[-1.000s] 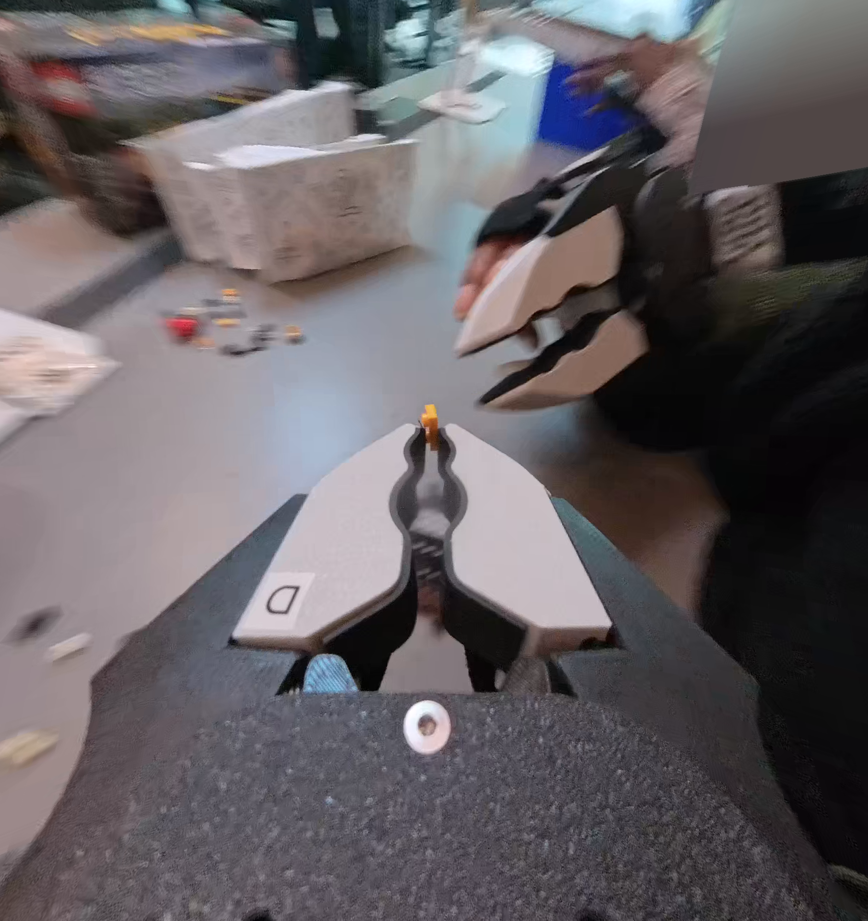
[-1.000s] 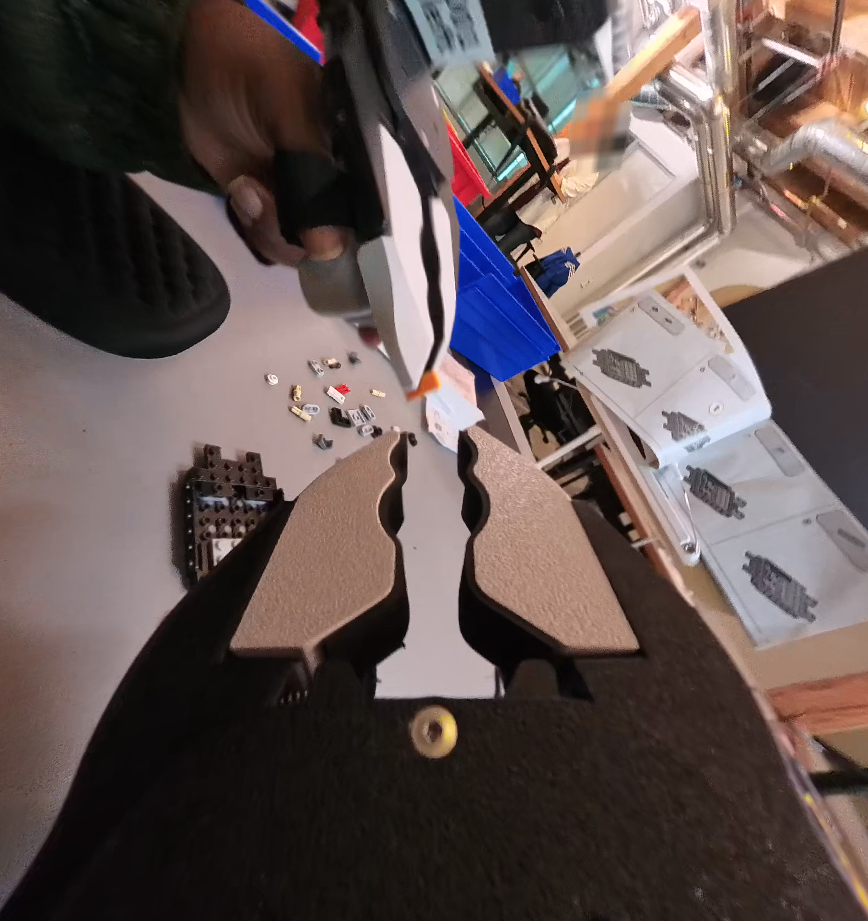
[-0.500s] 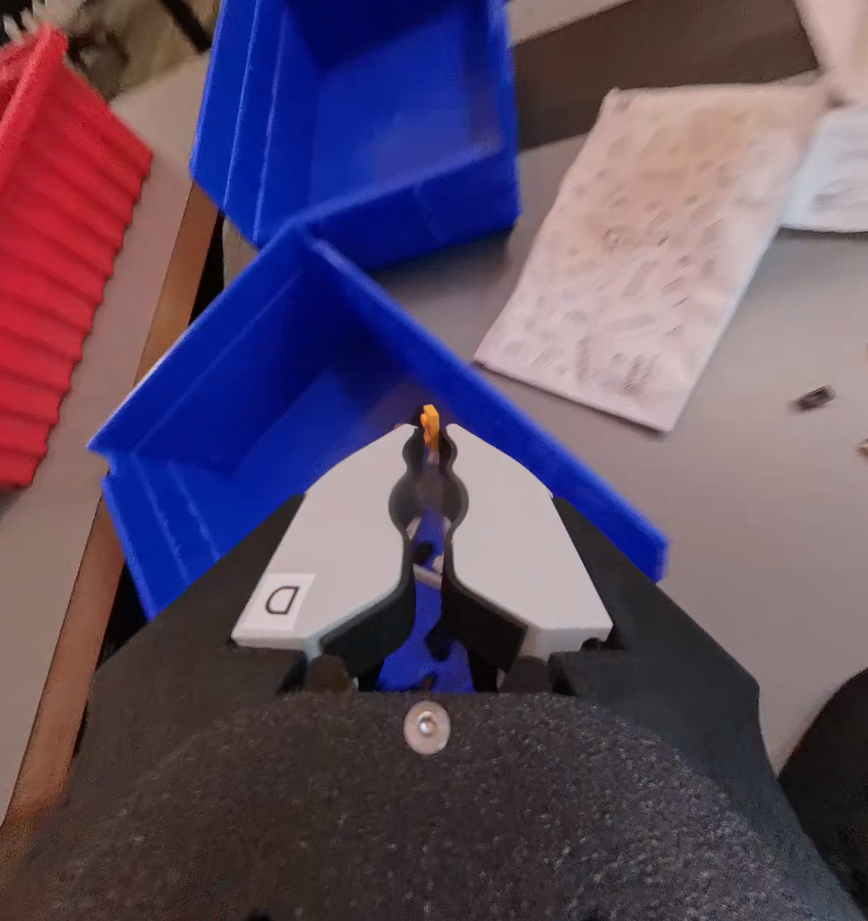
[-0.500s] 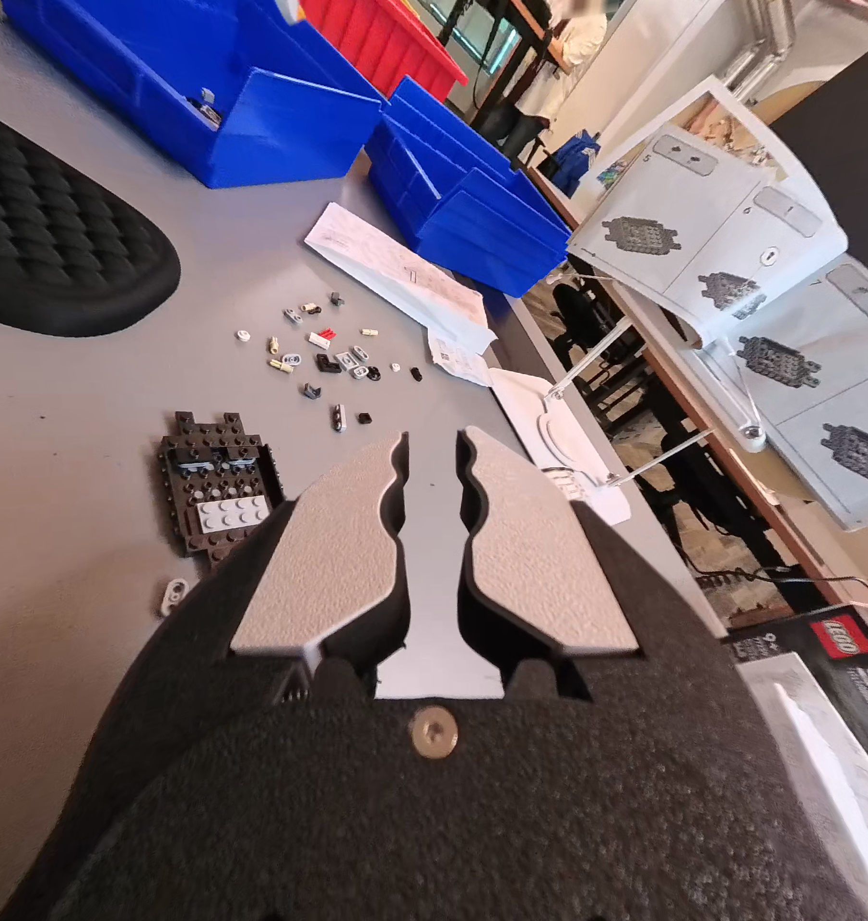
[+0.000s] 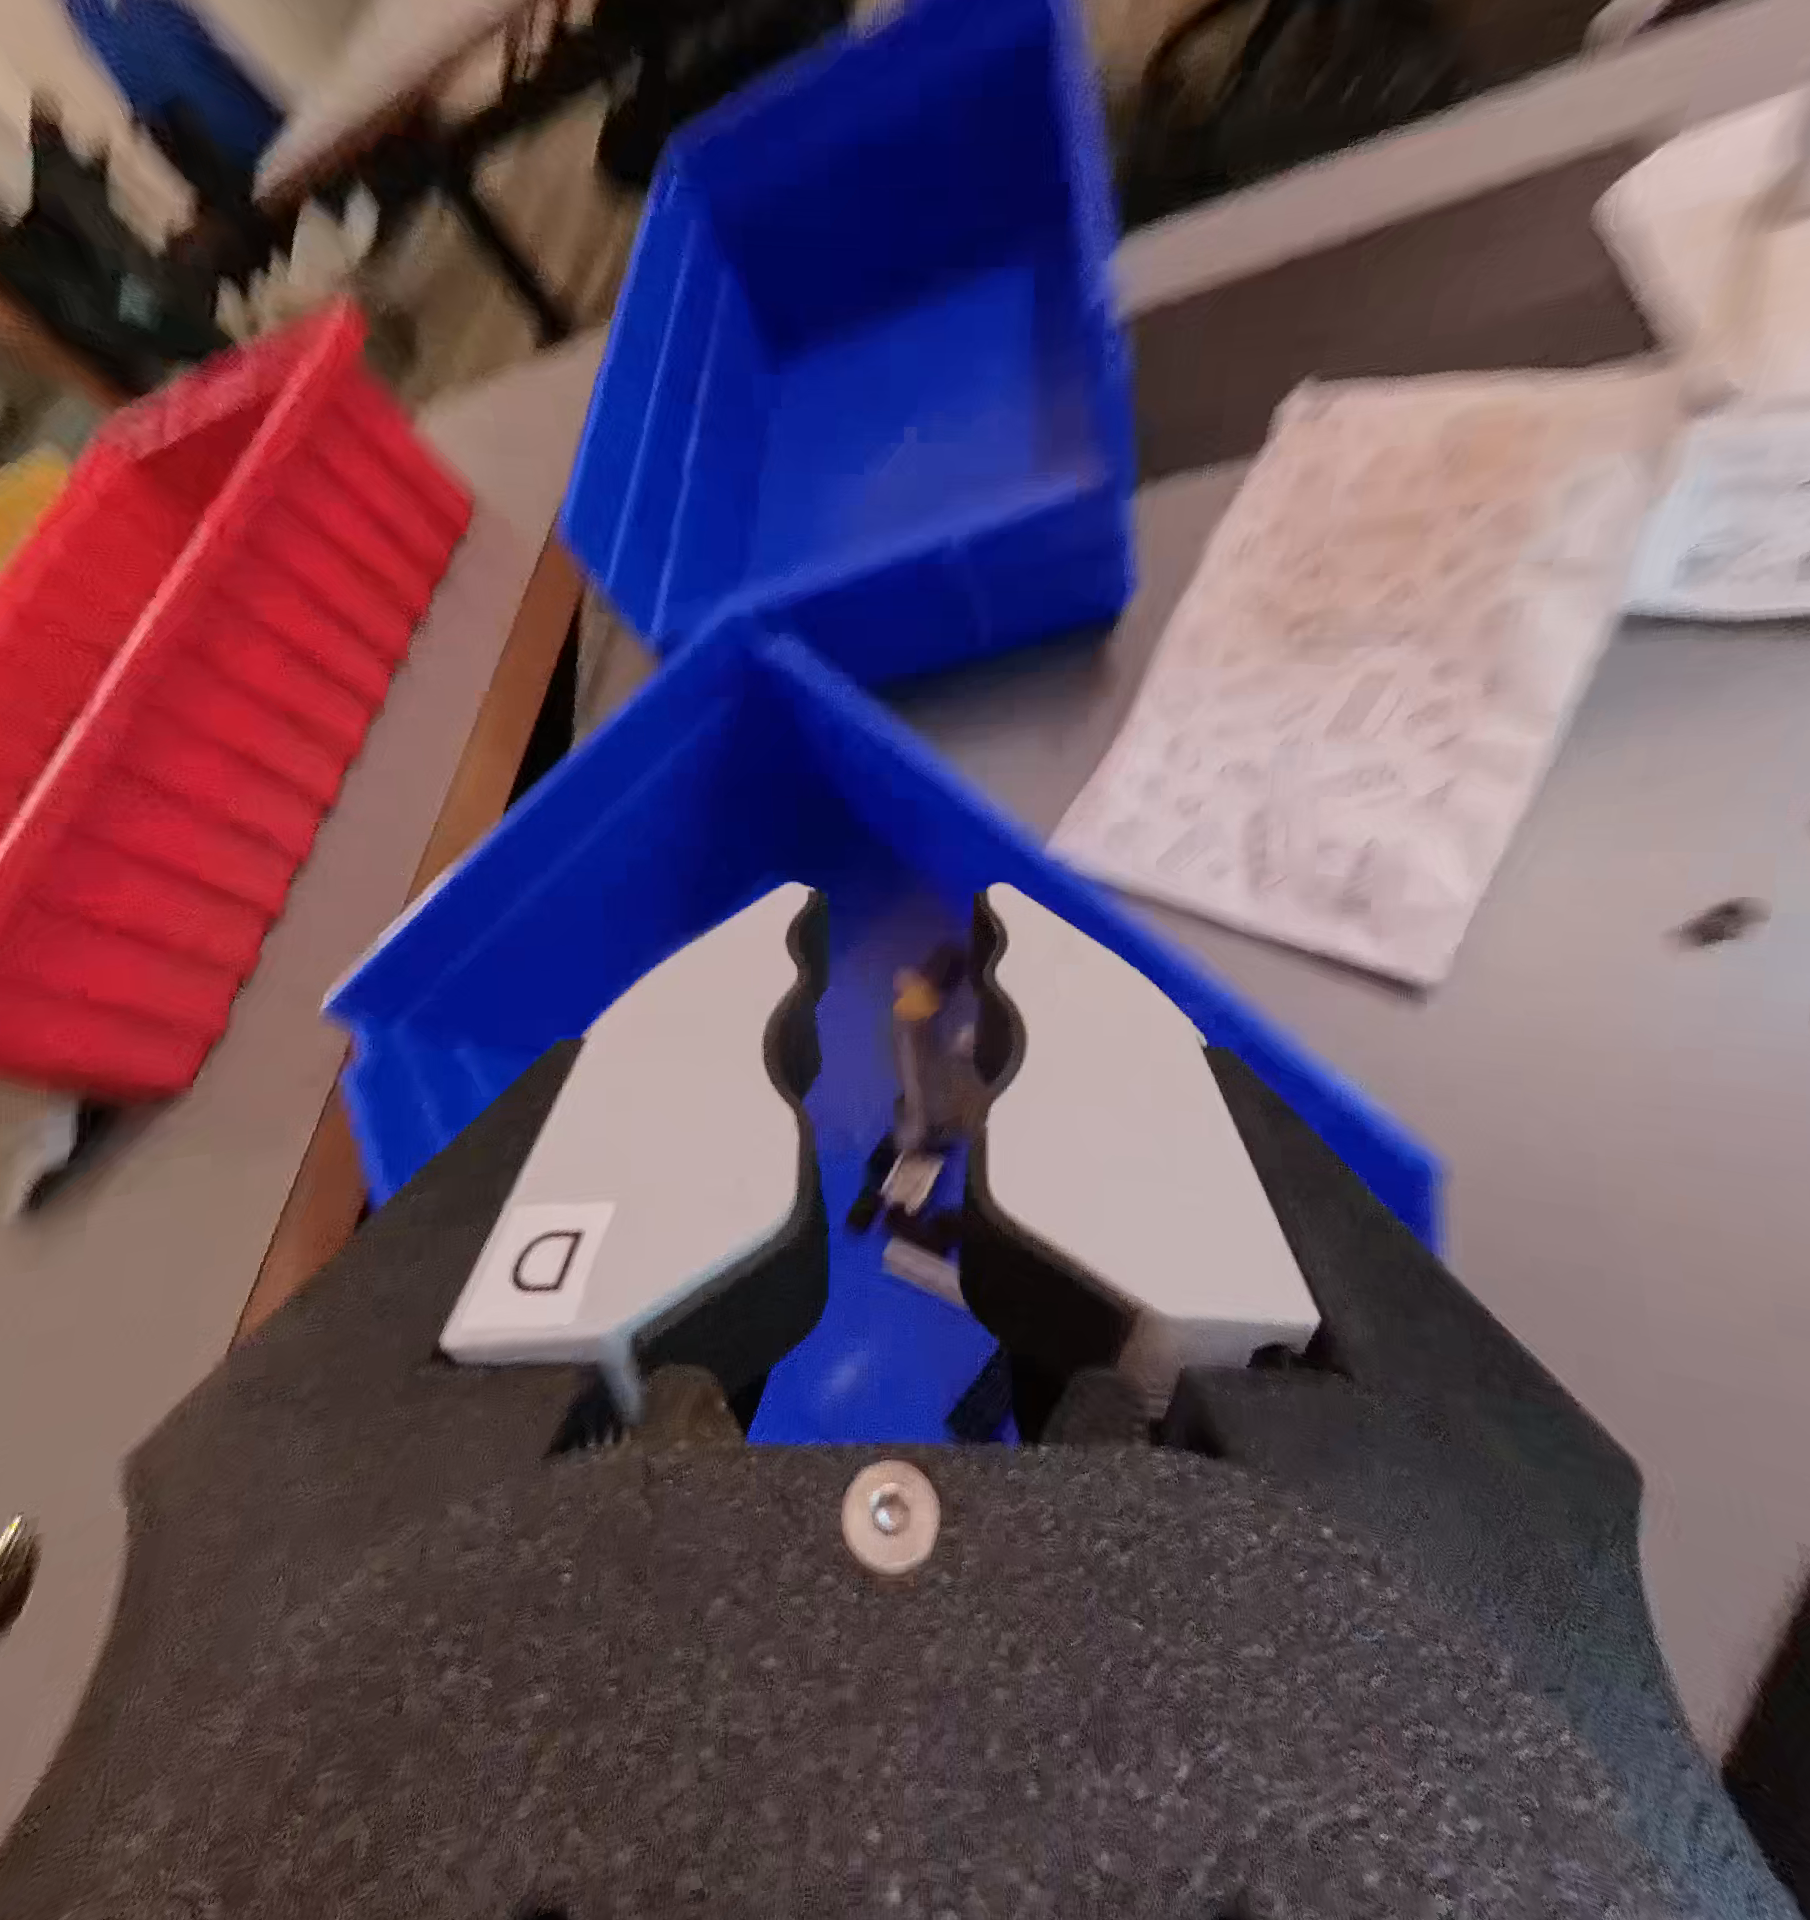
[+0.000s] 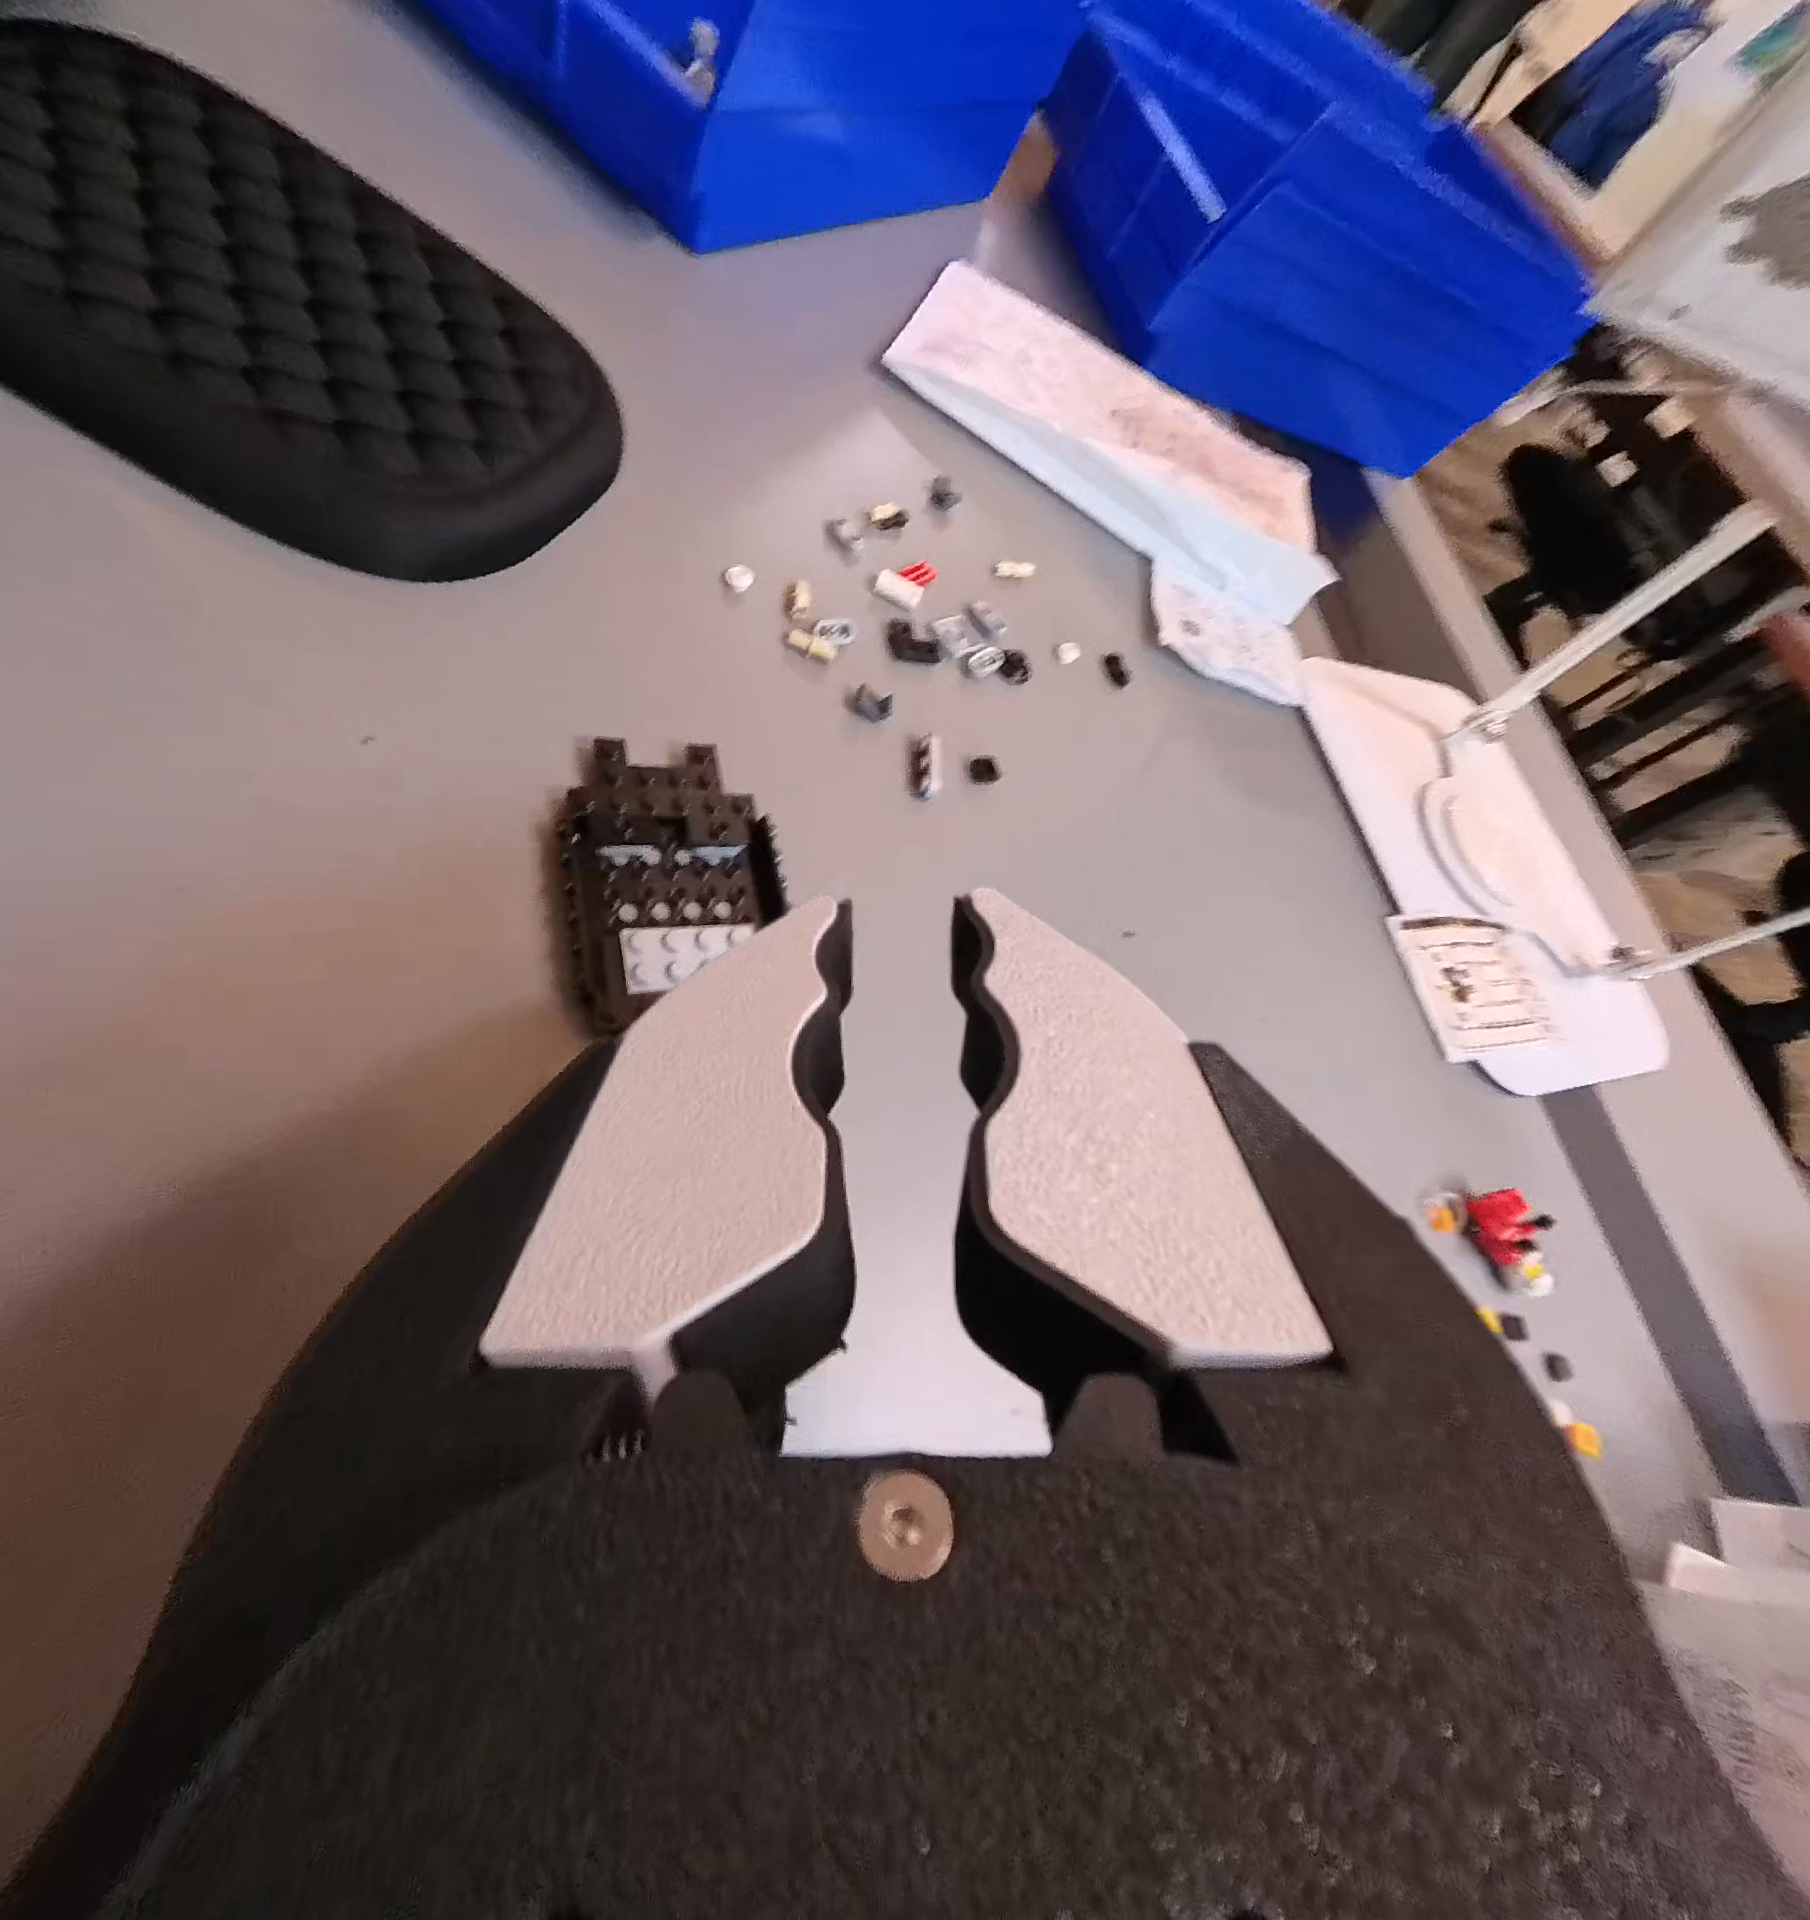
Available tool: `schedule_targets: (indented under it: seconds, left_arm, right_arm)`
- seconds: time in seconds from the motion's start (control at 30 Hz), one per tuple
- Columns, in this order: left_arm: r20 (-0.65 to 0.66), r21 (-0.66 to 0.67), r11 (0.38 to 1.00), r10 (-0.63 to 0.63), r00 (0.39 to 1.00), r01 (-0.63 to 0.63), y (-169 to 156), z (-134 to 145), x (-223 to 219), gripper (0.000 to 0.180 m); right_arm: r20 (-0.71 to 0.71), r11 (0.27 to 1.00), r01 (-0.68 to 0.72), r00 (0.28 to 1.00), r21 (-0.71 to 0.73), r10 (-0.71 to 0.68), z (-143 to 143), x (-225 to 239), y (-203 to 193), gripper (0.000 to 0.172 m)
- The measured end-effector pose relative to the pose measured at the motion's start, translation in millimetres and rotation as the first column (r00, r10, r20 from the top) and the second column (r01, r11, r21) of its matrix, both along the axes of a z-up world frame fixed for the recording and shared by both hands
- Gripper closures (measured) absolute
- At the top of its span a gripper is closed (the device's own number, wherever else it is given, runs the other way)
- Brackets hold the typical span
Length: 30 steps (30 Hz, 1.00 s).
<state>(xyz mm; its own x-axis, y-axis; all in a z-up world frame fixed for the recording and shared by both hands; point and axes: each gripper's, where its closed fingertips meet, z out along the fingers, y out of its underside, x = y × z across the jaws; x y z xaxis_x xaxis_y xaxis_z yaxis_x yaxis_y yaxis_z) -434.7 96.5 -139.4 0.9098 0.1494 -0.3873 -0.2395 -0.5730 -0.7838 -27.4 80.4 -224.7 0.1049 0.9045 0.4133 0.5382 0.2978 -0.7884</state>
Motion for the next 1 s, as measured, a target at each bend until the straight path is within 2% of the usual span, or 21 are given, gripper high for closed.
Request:
schedule_targets:
  seconds: [0.03,0.1,0.2,0.3,0.37,0.43,0.57,0.63,0.7,0.77,0.9,1.0]
  left_arm:
    - [-0.003,0.050,0.994,-0.094,0.996,0.094,7,8,21,0.155]
    - [-0.013,0.127,0.939,-0.319,0.948,0.318,19,19,74,0.159]
    - [0.017,0.115,0.785,-0.615,0.789,0.609,24,8,153,0.156]
    - [0.086,0.115,0.616,-0.788,0.609,0.780,19,-10,217,0.157]
    - [0.124,0.108,0.506,-0.861,0.493,0.856,12,-24,256,0.158]
    - [0.140,0.058,0.411,-0.906,0.400,0.910,2,-43,286,0.158]
    - [0.160,-0.022,0.257,-0.953,0.258,0.966,-20,-74,331,0.159]
    - [0.200,-0.029,0.169,-0.965,0.171,0.985,-36,-84,351,0.159]
    - [0.249,-0.012,0.070,-0.966,0.071,0.997,-55,-91,370,0.160]
    - [0.259,-0.002,-0.005,-0.966,-0.004,1.000,-69,-95,383,0.160]
    - [0.256,0.033,-0.070,-0.964,-0.076,0.997,-83,-94,399,0.159]
    - [0.241,0.050,-0.071,-0.967,-0.081,0.996,-84,-92,403,0.164]
  right_arm:
    - [0.028,0.999,-0.017,0.999,-0.033,0.018,-5,1,-3,0.151]
    - [0.073,0.991,-0.045,0.996,-0.130,0.054,-16,4,-9,0.146]
    - [0.160,0.960,-0.072,0.980,-0.270,0.118,-34,11,-23,0.143]
    - [0.235,0.929,-0.096,0.954,-0.358,0.189,-51,19,-38,0.143]
    - [0.269,0.915,-0.098,0.939,-0.391,0.216,-59,20,-44,0.143]
    - [0.294,0.898,-0.104,0.923,-0.427,0.247,-64,22,-51,0.143]
    - [0.349,0.892,-0.079,0.902,-0.445,0.254,-73,23,-55,0.154]
    - [0.355,0.887,-0.083,0.896,-0.453,0.266,-74,22,-58,0.164]
    - [0.351,0.897,-0.106,0.895,-0.428,0.273,-73,21,-58,0.164]
    - [0.279,0.904,-0.154,0.919,-0.398,0.280,-61,13,-59,0.164]
    - [0.112,0.914,-0.221,0.956,-0.339,0.273,-30,-4,-60,0.164]
    - [0.037,0.907,-0.252,0.959,-0.337,0.280,-16,-9,-64,0.164]
